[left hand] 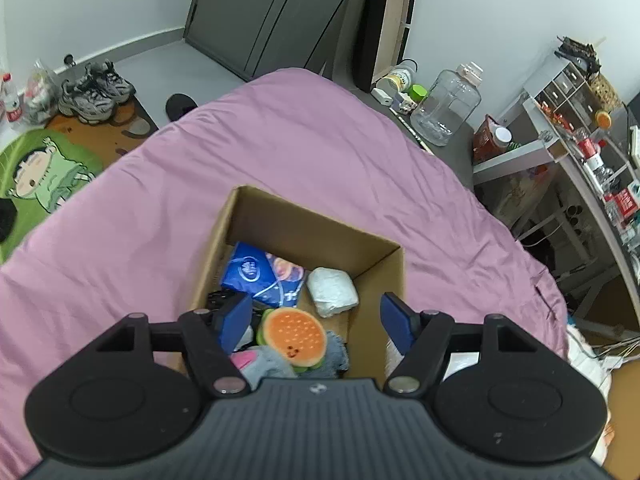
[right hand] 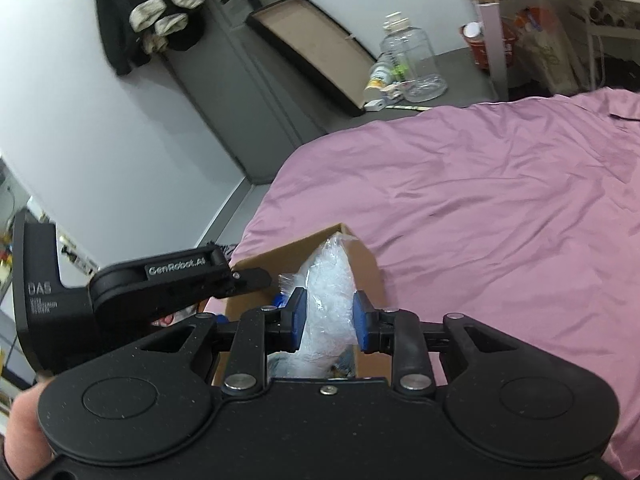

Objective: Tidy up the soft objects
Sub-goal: 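Open both tools to release the burger plush and bag into the box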

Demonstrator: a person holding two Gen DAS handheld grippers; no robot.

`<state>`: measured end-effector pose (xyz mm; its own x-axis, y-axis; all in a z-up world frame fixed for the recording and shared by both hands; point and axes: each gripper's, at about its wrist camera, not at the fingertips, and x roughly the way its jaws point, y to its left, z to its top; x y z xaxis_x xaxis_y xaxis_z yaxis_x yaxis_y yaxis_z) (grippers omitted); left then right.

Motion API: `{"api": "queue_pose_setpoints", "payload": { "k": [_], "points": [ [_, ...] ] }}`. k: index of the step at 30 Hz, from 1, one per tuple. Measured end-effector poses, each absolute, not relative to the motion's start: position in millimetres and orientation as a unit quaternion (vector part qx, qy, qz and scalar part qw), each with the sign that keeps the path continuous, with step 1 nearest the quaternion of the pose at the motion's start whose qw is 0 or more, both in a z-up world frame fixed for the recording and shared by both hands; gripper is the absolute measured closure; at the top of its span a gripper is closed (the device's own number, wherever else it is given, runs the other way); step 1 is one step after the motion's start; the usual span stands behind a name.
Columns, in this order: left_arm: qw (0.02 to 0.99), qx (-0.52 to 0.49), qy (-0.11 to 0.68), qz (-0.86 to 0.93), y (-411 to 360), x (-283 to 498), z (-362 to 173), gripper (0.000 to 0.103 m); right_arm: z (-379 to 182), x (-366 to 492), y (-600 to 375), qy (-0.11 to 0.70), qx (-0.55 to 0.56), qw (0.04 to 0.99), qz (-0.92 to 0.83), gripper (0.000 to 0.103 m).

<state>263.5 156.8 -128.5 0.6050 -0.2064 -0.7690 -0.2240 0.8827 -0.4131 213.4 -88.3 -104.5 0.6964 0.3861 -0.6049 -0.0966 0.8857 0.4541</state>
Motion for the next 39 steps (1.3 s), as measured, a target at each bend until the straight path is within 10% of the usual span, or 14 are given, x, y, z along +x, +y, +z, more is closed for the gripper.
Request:
{"api": "queue_pose_setpoints", "payload": {
  "k": [12,15,39],
  "points": [
    [0.872,-0.207,0.444,0.014,144,239,-97,0.023,-78,197,-116,0.345,0.225,0.901,0.134,0.072],
    [0.872,-0.193,0.45,0.015,136,231,-90,0.023,-75,195,-126,0.352,0.229,0.899,0.127,0.052],
    [0.893,-0.113,0.435,0.037,74,159,-20,0.008,-35,151,-201,0.338,0.204,0.91,0.125,0.0]
  ]
}}
